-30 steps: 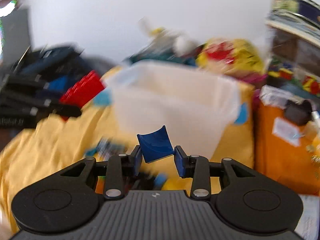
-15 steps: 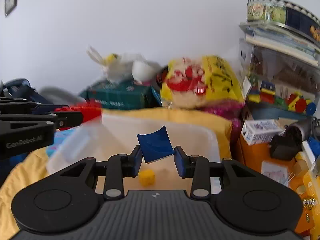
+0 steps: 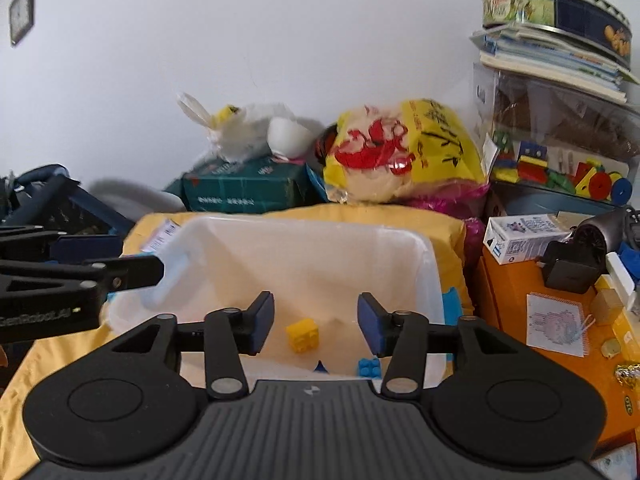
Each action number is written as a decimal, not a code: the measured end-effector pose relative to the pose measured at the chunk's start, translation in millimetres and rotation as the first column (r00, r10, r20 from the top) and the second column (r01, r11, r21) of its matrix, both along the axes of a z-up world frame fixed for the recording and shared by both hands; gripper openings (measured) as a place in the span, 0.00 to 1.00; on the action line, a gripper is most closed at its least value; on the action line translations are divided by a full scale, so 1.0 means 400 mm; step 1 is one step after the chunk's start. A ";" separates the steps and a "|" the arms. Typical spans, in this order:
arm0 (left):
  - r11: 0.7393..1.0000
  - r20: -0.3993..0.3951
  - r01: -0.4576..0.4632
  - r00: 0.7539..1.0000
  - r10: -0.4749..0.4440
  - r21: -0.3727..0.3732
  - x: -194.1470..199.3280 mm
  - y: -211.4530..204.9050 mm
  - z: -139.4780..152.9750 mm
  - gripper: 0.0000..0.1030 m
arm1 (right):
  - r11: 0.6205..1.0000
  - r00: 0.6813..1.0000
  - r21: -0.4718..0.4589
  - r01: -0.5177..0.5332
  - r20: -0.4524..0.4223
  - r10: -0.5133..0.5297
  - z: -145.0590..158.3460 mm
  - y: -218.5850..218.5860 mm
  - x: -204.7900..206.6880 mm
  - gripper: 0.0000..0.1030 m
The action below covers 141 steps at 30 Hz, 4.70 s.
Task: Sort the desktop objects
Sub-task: 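Move both tools back to the pile, left tool toward small yellow brick, then grasp small yellow brick with left tool while right tool grips orange brick, then lift both bricks and carry them over the white bin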
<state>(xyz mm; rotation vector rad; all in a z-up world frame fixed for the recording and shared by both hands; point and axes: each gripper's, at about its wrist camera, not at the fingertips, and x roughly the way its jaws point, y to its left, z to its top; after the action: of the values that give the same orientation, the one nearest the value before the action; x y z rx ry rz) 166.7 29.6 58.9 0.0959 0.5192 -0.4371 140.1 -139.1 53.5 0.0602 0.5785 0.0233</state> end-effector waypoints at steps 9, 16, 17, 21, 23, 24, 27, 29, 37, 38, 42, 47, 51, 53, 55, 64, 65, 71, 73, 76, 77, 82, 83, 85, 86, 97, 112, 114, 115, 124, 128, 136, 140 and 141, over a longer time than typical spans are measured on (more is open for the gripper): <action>0.999 -0.110 0.037 0.993 -0.038 -0.014 -0.175 0.054 -0.115 0.64 | 0.996 0.998 0.070 -0.055 -0.031 0.058 -0.054 0.017 -0.165 0.60; 0.990 -0.289 0.095 0.955 -0.062 0.103 -0.259 0.050 -0.290 0.64 | 0.990 0.975 0.025 -0.140 -0.169 0.142 -0.182 0.075 -0.247 0.60; 0.991 -0.304 0.093 0.951 -0.059 0.098 -0.261 0.053 -0.299 0.64 | 0.989 0.972 0.023 -0.149 -0.179 0.151 -0.189 0.082 -0.252 0.60; 0.990 -0.315 0.078 0.948 -0.037 0.118 -0.268 0.062 -0.314 0.64 | 0.983 0.964 0.022 -0.183 -0.191 0.183 -0.192 0.102 -0.275 0.60; 0.992 -0.319 0.065 0.947 -0.028 0.105 -0.268 0.073 -0.313 0.64 | 0.981 0.961 0.016 -0.193 -0.198 0.192 -0.199 0.109 -0.283 0.61; 0.993 -0.323 0.059 0.946 -0.024 0.098 -0.269 0.077 -0.314 0.64 | 0.981 0.959 0.016 -0.193 -0.207 0.192 -0.207 0.112 -0.289 0.61; 0.994 -0.330 0.055 0.944 -0.020 0.098 -0.279 0.077 -0.321 0.64 | 0.983 0.956 0.027 -0.184 -0.228 0.185 -0.224 0.114 -0.295 0.61; 0.993 -0.330 0.055 0.944 -0.020 0.100 -0.287 0.075 -0.324 0.64 | 0.982 0.954 0.024 -0.186 -0.237 0.186 -0.234 0.117 -0.301 0.61; 0.982 -0.245 0.070 0.969 -0.025 0.177 -0.318 0.049 -0.319 0.64 | 0.982 0.952 0.026 -0.185 -0.243 0.185 -0.235 0.122 -0.313 0.64; 0.984 -0.251 0.077 0.967 -0.034 0.163 -0.318 0.050 -0.319 0.64 | 0.982 0.952 0.025 -0.185 -0.243 0.186 -0.236 0.123 -0.314 0.64; 0.989 -0.310 0.076 0.950 -0.033 0.126 -0.309 0.055 -0.322 0.64 | 0.983 0.951 0.028 -0.181 -0.250 0.182 -0.239 0.123 -0.317 0.64; 0.986 -0.308 0.104 0.950 -0.059 0.134 -0.318 0.049 -0.319 0.64 | 0.985 0.951 0.029 -0.172 -0.254 0.174 -0.241 0.121 -0.321 0.64; 0.981 -0.303 0.119 0.951 -0.067 0.154 -0.321 0.042 -0.319 0.64 | 0.985 0.951 0.026 -0.173 -0.255 0.174 -0.242 0.120 -0.321 0.64; 0.980 -0.303 0.116 0.951 -0.061 0.164 -0.322 0.041 -0.322 0.64 | 0.985 0.952 0.025 -0.171 -0.255 0.172 -0.242 0.120 -0.322 0.64; 0.980 -0.307 0.103 0.950 -0.046 0.171 -0.319 0.044 -0.325 0.64 | 0.985 0.952 0.023 -0.170 -0.253 0.170 -0.243 0.120 -0.322 0.64; 0.983 -0.325 0.076 0.946 -0.017 0.170 -0.311 0.061 -0.345 0.64 | 0.986 0.946 0.008 -0.165 -0.281 0.160 -0.275 0.110 -0.317 0.64; 0.982 -0.329 0.077 0.944 -0.017 0.170 -0.310 0.060 -0.348 0.64 | 0.986 0.945 0.005 -0.165 -0.285 0.160 -0.280 0.109 -0.317 0.64; 0.984 -0.344 0.071 0.939 -0.010 0.163 -0.303 0.066 -0.356 0.64 | 0.987 0.939 0.003 -0.163 -0.308 0.156 -0.303 0.104 -0.318 0.64; 0.985 -0.326 0.072 0.945 -0.018 0.155 -0.302 0.068 -0.353 0.62 | 0.987 0.938 0.001 -0.162 -0.311 0.154 -0.307 0.102 -0.317 0.64; 0.982 -0.300 0.097 0.953 -0.043 0.165 -0.292 0.061 -0.348 0.60 | 0.986 0.938 -0.011 -0.164 -0.310 0.152 -0.312 0.100 -0.315 0.64; 0.978 -0.289 0.096 0.957 -0.040 0.185 -0.287 0.056 -0.349 0.60 | 0.986 0.937 -0.014 -0.164 -0.315 0.152 -0.315 0.100 -0.314 0.64; 0.969 -0.290 0.095 0.957 -0.026 0.227 -0.248 0.049 -0.372 0.56 | 0.985 0.937 -0.019 -0.171 -0.312 0.156 -0.316 0.097 -0.315 0.64; 0.968 -0.297 0.093 0.955 -0.020 0.234 -0.239 0.049 -0.380 0.51 | 0.985 0.938 -0.021 -0.170 -0.311 0.155 -0.316 0.096 -0.316 0.64; 0.968 -0.312 0.091 0.950 -0.014 0.232 -0.220 0.052 -0.395 0.35 | 0.986 0.938 -0.020 -0.166 -0.311 0.152 -0.317 0.093 -0.317 0.64; 0.970 -0.324 0.094 0.946 -0.016 0.224 -0.214 0.055 -0.400 0.27 | 0.986 0.938 -0.021 -0.164 -0.311 0.150 -0.317 0.092 -0.318 0.64; 0.936 -0.308 0.208 0.944 -0.116 0.284 -0.315 0.068 -0.394 0.27 | 0.949 0.932 -0.062 -0.309 -0.220 0.289 -0.272 0.145 -0.318 0.64; 0.964 -0.343 0.166 0.935 -0.087 0.207 -0.365 0.136 -0.404 0.28 | 0.842 0.811 -0.030 -0.539 -0.288 0.509 -0.350 0.239 -0.172 0.36; 0.966 -0.342 0.163 0.936 -0.087 0.202 -0.363 0.138 -0.403 0.28 | 0.834 0.799 -0.024 -0.551 -0.302 0.520 -0.345 0.235 -0.186 0.35; 0.966 -0.341 0.161 0.936 -0.086 0.201 -0.362 0.138 -0.402 0.28 | 0.836 0.798 -0.018 -0.549 -0.307 0.518 -0.343 0.234 -0.197 0.35; 0.952 -0.311 0.233 0.936 -0.164 0.199 -0.353 0.081 -0.392 0.28 | 0.927 0.849 0.000 -0.374 -0.401 0.343 -0.312 0.159 -0.302 0.35; 0.930 -0.307 0.290 0.927 -0.215 0.224 -0.350 0.033 -0.401 0.28 | 0.965 0.885 -0.005 -0.261 -0.400 0.237 -0.332 0.126 -0.327 0.38; 0.923 -0.312 0.305 0.923 -0.226 0.234 -0.354 0.019 -0.402 0.28 | 0.941 0.868 0.018 -0.338 -0.379 0.320 -0.325 0.123 -0.359 0.43; 0.921 -0.311 0.306 0.923 -0.225 0.241 -0.354 0.016 -0.402 0.28 | 0.928 0.864 -0.023 -0.372 -0.373 0.337 -0.329 0.133 -0.356 0.39; 0.921 -0.310 0.306 0.924 -0.225 0.242 -0.353 0.017 -0.402 0.28 | 0.920 0.864 -0.051 -0.388 -0.367 0.344 -0.331 0.137 -0.355 0.39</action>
<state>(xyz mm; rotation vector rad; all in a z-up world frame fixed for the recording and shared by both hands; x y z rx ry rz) 25.5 36.3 -101.9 0.3942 0.8511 -0.6476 -2.0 -84.3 -78.7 -0.1728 0.9450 0.3558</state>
